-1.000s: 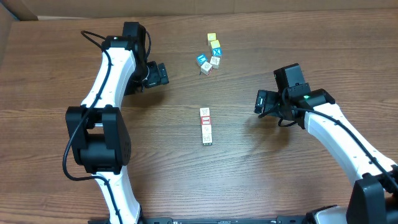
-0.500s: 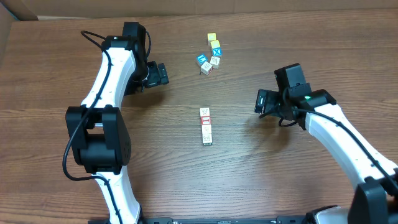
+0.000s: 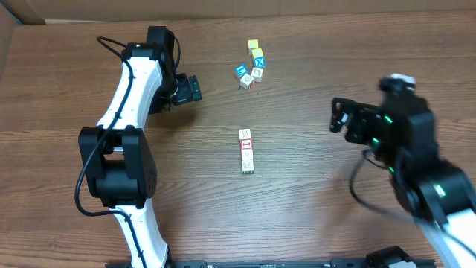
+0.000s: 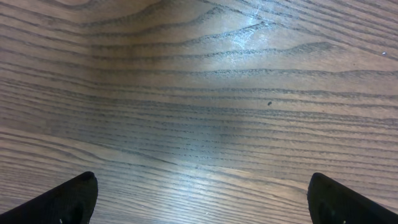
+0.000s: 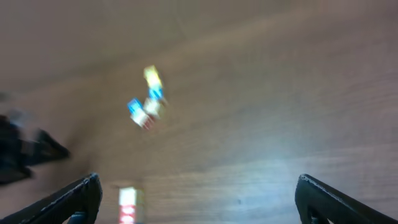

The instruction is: Flip 4 blocks

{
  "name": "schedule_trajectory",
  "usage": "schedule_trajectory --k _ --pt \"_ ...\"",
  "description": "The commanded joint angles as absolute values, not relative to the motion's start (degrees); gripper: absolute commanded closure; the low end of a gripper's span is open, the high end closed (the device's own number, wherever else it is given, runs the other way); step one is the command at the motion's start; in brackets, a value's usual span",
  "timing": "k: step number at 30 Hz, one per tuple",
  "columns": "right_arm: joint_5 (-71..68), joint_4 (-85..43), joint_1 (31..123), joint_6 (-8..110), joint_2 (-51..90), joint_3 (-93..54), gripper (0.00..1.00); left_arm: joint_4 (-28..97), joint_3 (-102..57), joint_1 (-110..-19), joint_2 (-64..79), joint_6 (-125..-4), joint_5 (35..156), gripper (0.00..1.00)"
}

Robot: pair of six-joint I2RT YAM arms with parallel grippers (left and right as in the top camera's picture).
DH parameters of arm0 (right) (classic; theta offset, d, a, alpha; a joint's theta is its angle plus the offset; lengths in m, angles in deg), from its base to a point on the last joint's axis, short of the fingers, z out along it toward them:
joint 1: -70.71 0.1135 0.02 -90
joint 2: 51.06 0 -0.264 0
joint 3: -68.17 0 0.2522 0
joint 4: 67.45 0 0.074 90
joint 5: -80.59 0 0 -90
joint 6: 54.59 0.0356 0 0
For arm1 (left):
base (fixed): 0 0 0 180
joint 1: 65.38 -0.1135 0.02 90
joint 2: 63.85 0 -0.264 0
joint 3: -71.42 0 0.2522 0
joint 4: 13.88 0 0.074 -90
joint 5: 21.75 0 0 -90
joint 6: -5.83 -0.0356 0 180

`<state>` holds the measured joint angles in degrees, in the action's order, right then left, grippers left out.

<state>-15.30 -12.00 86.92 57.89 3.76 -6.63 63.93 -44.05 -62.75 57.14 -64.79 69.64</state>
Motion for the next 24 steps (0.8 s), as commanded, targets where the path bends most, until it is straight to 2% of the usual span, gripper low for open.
schedule_trajectory --k 1,11,17,21,24 --pt "-16.53 -12.52 86.76 57.61 -3.99 -6.11 0.0 63.89 -45.25 -62.58 57.42 -64.64 69.31 0.0" --pt "-16.26 -19.5 84.6 57.65 -30.7 8.03 0.0 63.89 -45.25 -62.58 57.42 -64.64 69.31 0.0" --pt "-13.75 -26.42 80.73 57.61 -41.52 17.02 0.0 63.89 -45.25 -62.58 57.42 -64.64 69.31 0.0" --pt "-12.94 -35.19 79.46 57.61 -46.57 22.99 0.0 63.89 -45.25 -62.58 57.42 -64.64 69.31 0.0" --pt "-12.68 -47.01 79.18 57.37 -49.22 27.49 0.0 63.89 -45.25 -62.58 57.42 -64.64 69.31 0.0"
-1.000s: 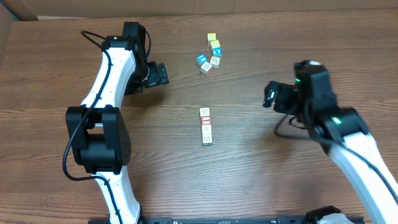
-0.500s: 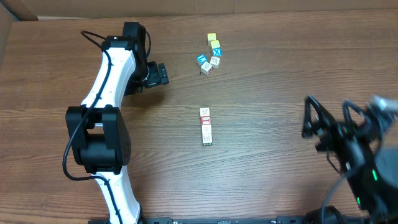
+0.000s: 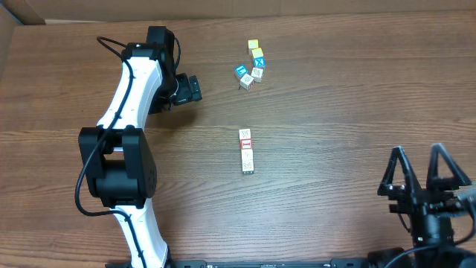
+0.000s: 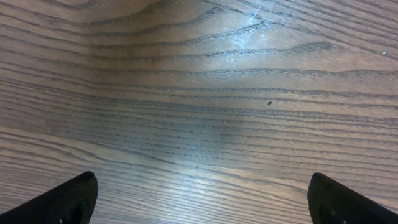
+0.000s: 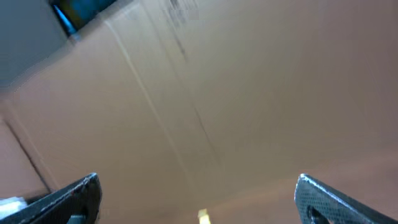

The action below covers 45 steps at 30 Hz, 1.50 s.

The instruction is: Flip 4 blocks

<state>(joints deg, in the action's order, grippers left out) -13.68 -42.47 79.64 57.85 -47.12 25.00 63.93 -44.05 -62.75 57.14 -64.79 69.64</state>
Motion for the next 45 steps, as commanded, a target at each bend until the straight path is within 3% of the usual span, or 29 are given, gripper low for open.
schedule_trajectory --k 1,6,10,24,34,42,45 --pt "-12.07 -52.59 79.18 56.19 -49.87 29.19 0.0 63.89 -45.25 -62.58 57.42 -64.64 69.31 0.0" --pt "-5.18 -78.47 78.59 48.1 -50.86 36.62 0.0 63.89 -45.25 -62.58 57.42 -64.64 69.31 0.0" --pt "-3.7 -84.04 77.89 47.14 -50.86 40.08 0.0 63.89 -45.25 -62.58 57.42 -64.64 69.31 0.0" --pt "-2.91 -81.79 76.07 47.31 -50.86 51.03 0.0 63.89 -45.25 -62.58 57.42 -64.64 69.31 0.0" --pt "-3.39 -66.14 76.1 46.79 -50.9 53.96 0.0 63.89 -45.25 -62.58 57.42 -64.64 69.31 0.0" --pt "-3.3 -49.22 76.1 36.71 -50.9 53.96 0.0 63.89 -45.25 -62.58 57.42 -64.64 69.29 0.0" --pt "-4.61 -49.2 76.1 36.41 -50.9 53.96 0.0 63.89 -45.25 -62.58 57.42 -64.64 69.31 0.0"
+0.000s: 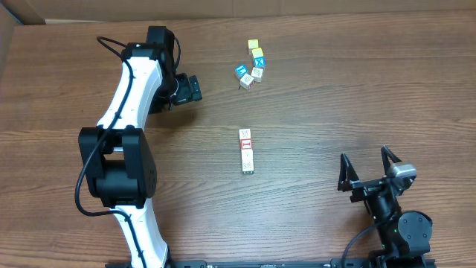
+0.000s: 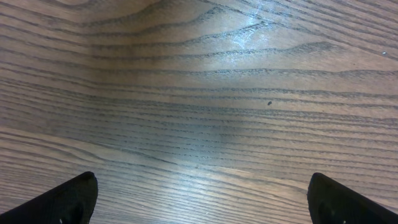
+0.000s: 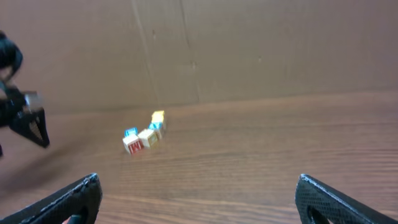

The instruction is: Flip 4 blocks

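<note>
Several small coloured blocks (image 1: 253, 65) lie in a loose cluster at the back middle of the table; the right wrist view shows the cluster (image 3: 144, 132) far off. A short row of red-and-white blocks (image 1: 246, 150) lies at the table's middle. My left gripper (image 1: 198, 89) is open, left of the cluster, over bare wood (image 2: 202, 183). My right gripper (image 1: 364, 158) is open at the front right, far from all blocks, nothing between its fingers (image 3: 198, 186).
A cardboard wall (image 3: 249, 50) stands behind the wooden table (image 1: 335, 89). The left arm (image 1: 130, 82) reaches along the left side, and its gripper shows dark at the left edge of the right wrist view. The right arm's base (image 1: 405, 227) sits at the front right edge.
My right gripper has moved left and lowered at the front right; its camera now looks level across the table at the block cluster instead of up at the cardboard wall. The left arm and blocks are unchanged.
My right gripper was open over the right middle of the table, facing the blocks. Then it was back at the front right edge, tilted up at the wall. Now it sits low there, facing across the table. The left gripper and all blocks stayed put.
</note>
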{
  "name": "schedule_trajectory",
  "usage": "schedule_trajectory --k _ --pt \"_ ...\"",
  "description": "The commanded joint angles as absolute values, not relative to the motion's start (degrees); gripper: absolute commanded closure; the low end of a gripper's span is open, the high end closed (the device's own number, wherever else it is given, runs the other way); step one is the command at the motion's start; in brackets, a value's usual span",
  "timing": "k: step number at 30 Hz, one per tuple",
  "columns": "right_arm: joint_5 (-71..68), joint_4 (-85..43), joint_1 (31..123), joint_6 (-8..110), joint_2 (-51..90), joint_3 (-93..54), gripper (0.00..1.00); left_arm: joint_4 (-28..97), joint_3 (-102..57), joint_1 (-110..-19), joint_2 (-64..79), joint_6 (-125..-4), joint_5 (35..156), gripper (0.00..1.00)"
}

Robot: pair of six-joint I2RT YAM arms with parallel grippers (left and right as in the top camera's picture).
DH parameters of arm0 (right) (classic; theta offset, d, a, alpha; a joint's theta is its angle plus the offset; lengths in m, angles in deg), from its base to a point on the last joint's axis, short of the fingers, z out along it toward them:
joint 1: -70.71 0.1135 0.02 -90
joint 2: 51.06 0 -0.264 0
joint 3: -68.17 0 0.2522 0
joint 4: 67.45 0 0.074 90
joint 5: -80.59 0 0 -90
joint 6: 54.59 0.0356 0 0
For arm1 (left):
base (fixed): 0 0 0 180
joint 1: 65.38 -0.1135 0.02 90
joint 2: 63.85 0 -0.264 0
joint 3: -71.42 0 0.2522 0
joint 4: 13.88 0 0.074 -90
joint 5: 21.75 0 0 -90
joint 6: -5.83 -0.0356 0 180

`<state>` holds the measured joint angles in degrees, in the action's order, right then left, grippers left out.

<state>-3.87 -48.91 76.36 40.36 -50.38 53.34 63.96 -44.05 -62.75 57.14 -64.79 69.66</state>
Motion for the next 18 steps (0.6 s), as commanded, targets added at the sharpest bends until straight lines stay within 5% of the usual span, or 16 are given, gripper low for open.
schedule_trajectory --k 1,18 --pt "-5.33 -49.2 76.1 36.43 -50.9 53.96 0.0 63.89 -45.25 -62.58 57.42 -64.64 69.31 0.0" --pt "-5.44 -49.2 76.1 26.11 -50.9 53.96 0.0 63.89 -45.25 -62.58 57.42 -64.64 69.31 0.0"
